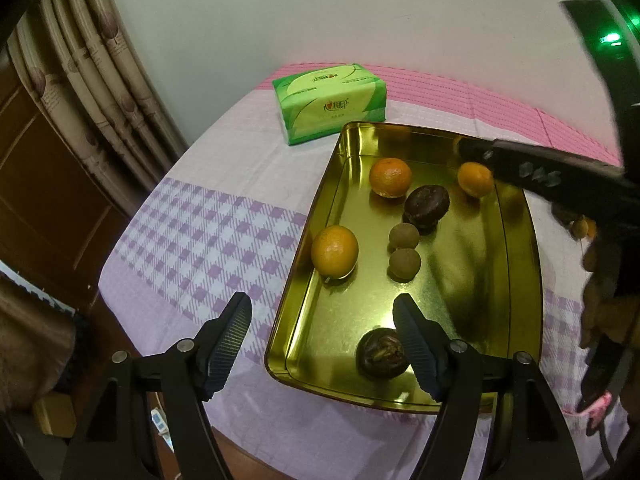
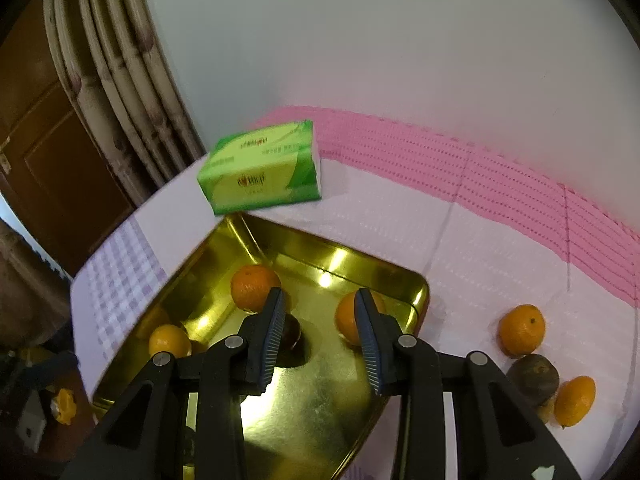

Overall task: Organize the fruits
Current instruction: 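Carry the mandarin over the tin and open the right gripper, then move both open grippers toward the remaining fruit on the cloth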

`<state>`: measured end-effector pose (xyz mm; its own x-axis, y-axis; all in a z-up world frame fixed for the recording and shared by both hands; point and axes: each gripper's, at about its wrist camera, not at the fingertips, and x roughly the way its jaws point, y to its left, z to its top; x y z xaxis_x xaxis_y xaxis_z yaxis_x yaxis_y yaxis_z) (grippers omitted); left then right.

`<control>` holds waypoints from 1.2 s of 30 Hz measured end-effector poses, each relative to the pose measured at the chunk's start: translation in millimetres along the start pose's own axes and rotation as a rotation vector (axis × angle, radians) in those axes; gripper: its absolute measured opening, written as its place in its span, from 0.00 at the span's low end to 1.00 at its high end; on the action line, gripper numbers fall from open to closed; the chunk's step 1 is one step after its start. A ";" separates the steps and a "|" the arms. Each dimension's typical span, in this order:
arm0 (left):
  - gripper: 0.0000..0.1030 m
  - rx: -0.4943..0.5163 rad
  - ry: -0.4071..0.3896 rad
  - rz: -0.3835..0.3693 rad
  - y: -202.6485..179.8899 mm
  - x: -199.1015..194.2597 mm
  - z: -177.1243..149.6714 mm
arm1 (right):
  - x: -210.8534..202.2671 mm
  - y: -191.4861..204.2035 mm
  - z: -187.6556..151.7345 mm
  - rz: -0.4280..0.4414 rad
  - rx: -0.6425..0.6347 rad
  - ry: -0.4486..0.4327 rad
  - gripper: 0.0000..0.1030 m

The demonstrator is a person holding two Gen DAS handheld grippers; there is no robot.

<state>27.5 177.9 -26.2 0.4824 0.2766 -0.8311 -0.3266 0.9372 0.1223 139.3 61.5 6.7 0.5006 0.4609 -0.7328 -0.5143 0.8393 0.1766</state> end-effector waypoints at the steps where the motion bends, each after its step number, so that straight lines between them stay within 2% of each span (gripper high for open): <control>1: 0.72 0.001 -0.001 0.001 -0.1 -0.2 -0.5 | -6.5 -2.3 -0.4 0.005 0.011 -0.017 0.35; 6: 0.72 0.012 -0.003 0.009 -2.1 -0.5 -0.1 | -43.6 -23.5 -18.0 0.001 0.081 -0.094 0.42; 12: 0.72 0.028 -0.012 0.028 -5.7 -1.5 -0.8 | -81.8 -62.1 -62.0 -0.089 0.138 -0.119 0.42; 15: 0.72 0.039 -0.022 0.044 -8.4 -2.4 -1.8 | -99.2 -88.9 -87.1 -0.190 0.145 -0.115 0.46; 17: 0.72 0.049 -0.031 0.053 -10.7 -3.6 -2.5 | -109.6 -113.7 -107.3 -0.289 0.156 -0.098 0.51; 20: 0.73 0.064 -0.041 0.062 -14.4 -5.4 -3.5 | -123.8 -153.1 -135.0 -0.403 0.208 -0.060 0.52; 26: 0.74 0.109 -0.060 0.081 -26.0 -6.0 -8.6 | -142.6 -221.6 -176.5 -0.570 0.311 0.013 0.53; 28: 0.74 0.131 -0.077 0.084 -30.7 -7.6 -10.4 | -149.4 -237.2 -186.0 -0.610 0.335 0.012 0.59; 32: 0.74 0.181 -0.133 0.059 -40.7 -15.4 -13.8 | -157.6 -256.7 -193.0 -0.615 0.402 0.008 0.63; 34: 0.74 0.221 -0.170 0.032 -49.1 -22.3 -16.8 | -158.0 -262.4 -194.3 -0.602 0.431 0.005 0.73; 36: 0.74 0.247 -0.180 -0.010 -56.6 -28.7 -19.3 | -157.1 -262.4 -194.1 -0.603 0.431 0.013 0.78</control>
<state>16.4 112.8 -19.7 0.6279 0.2798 -0.7263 -0.1241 0.9572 0.2615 60.3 -287.1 -52.1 0.6000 -0.1171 -0.7914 0.1674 0.9857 -0.0190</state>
